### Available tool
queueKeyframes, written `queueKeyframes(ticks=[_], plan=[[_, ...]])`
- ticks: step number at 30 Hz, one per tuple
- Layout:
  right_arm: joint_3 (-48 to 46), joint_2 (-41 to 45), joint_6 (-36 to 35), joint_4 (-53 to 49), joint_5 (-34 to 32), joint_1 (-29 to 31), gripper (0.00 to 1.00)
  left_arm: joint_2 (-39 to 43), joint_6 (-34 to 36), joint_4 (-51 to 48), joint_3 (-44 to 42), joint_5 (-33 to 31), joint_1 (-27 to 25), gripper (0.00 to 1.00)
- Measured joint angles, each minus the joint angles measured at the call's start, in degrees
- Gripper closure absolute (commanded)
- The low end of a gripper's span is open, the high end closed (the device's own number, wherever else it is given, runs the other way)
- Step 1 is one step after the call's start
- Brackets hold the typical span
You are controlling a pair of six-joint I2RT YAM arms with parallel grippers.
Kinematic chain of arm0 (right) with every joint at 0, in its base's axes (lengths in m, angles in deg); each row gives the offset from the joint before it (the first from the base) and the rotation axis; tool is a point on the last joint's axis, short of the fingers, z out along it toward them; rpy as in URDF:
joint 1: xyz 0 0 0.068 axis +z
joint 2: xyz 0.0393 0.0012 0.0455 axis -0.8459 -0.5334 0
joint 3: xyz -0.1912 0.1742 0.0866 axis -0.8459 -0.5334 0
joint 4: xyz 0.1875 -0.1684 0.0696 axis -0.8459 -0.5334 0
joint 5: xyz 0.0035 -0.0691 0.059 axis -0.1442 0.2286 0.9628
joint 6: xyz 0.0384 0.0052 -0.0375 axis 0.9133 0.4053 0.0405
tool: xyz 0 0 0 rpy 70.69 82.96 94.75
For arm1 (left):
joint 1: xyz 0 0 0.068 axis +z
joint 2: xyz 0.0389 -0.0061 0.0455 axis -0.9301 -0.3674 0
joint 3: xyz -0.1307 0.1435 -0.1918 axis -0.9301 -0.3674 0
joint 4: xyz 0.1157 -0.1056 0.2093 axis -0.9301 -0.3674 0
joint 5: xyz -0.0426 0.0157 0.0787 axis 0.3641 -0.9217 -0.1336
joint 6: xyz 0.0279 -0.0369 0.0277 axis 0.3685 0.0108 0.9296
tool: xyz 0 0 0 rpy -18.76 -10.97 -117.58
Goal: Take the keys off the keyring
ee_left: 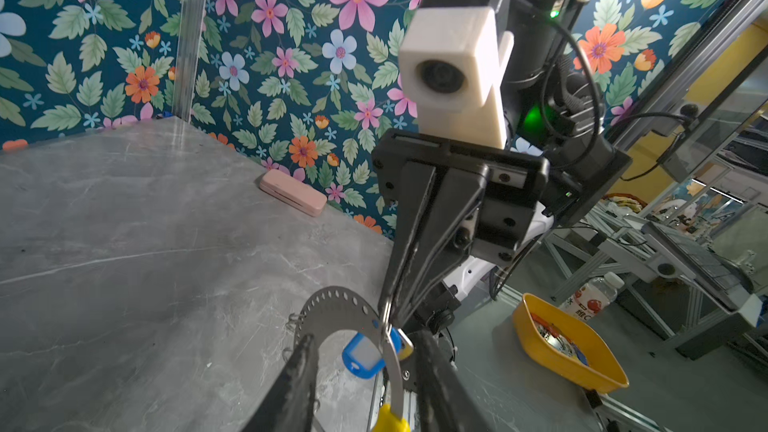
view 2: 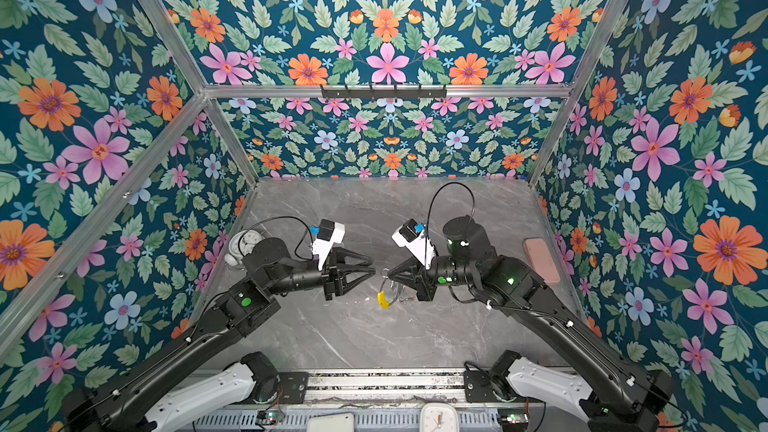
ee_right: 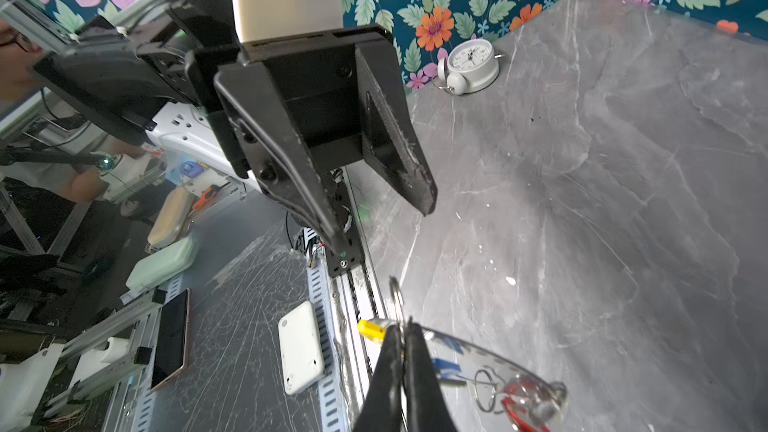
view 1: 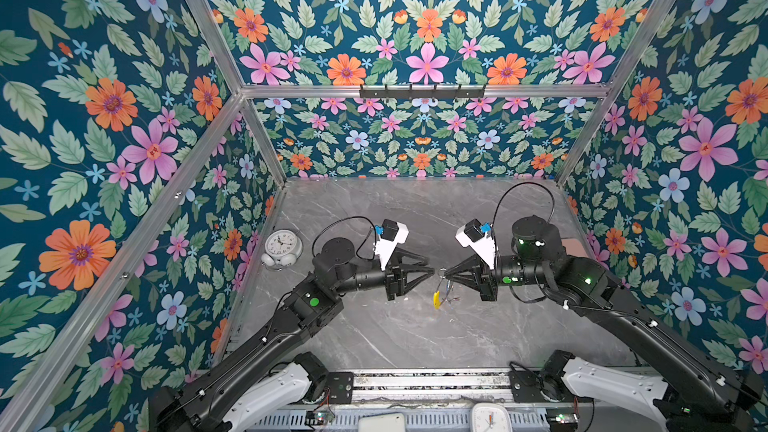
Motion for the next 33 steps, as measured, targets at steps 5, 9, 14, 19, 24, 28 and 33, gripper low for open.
queueKeyframes(ticks=[5, 9, 14, 19, 24, 28, 33], plan=[[1.2, -1.2, -1.2, -3.0, -0.8, 0.0, 1.00, -2.1, 1.5, -2.7, 1.7, 2.3, 0.0, 0.65], [1.4, -1.6, -2.1, -3.8, -0.8, 0.0, 1.00, -3.5, 2.4, -3.4, 2.5, 4.0, 0.1, 0.70], [1.5, -1.6, -2.3, -3.9, -0.8, 0.0, 1.00, -5.1, 2.8, -3.5, 3.2, 5.8, 0.1, 0.72], [1.6, -1.9, -2.3, -3.8, -0.8, 0.0, 1.00, -6.3, 2.9, -3.5, 3.5, 7.2, 0.1, 0.79], [1.6, -2.3, -2.3, -3.5, -0.6, 0.0, 1.00, -6.7, 2.9, -3.5, 3.5, 7.9, 0.1, 0.84], [1.7, -2.5, -2.1, -3.0, -0.4, 0.0, 1.00, -7.0, 2.9, -3.5, 3.5, 8.2, 0.1, 0.86], [1.7, -3.0, -2.1, -2.4, 0.5, 0.0, 1.00, -7.0, 2.9, -3.5, 3.5, 8.7, 0.1, 0.87]])
